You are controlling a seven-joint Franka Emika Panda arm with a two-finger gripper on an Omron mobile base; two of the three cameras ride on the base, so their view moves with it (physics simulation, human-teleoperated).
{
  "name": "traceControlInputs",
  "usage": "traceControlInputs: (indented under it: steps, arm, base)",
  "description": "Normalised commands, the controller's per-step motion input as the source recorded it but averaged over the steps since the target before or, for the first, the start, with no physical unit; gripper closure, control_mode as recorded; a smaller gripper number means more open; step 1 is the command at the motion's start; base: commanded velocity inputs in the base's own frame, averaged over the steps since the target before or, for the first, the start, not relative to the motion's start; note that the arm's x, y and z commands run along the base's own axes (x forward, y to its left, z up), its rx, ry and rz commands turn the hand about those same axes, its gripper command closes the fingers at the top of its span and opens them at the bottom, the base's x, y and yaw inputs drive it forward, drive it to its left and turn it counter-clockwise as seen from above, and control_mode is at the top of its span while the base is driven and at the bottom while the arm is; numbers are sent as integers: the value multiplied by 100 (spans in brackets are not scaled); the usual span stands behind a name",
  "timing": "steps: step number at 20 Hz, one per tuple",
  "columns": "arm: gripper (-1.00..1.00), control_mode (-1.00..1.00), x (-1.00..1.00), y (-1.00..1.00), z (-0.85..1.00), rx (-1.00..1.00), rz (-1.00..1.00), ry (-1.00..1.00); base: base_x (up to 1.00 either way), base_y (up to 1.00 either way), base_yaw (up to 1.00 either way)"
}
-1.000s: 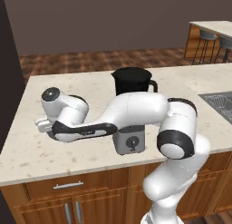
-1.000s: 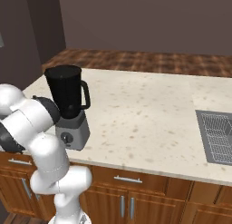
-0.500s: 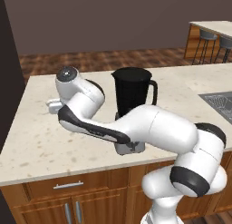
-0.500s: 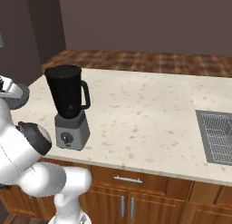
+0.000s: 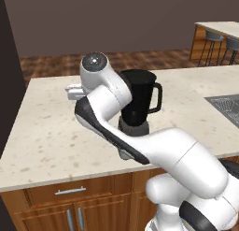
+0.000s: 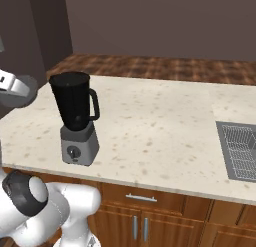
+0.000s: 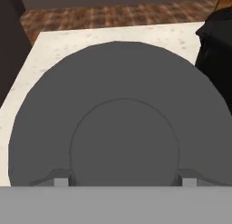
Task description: Close the lid blender by securely placing the lid on top.
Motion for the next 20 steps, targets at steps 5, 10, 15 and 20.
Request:
traceControlInputs:
  steps: [5,10,15,20]
  arm:
    - [100,-100,-14,-69,91,0,-5,-10]
    - [100,-100,0,-72,76,2,-4,-1]
    - [100,-100,32,-51,14,5,0,7]
    - [100,-100,61,-39,4,4,0,19]
  base:
    - [0,0,0]
    - [0,0,0]
    - [0,0,0]
    - [0,0,0]
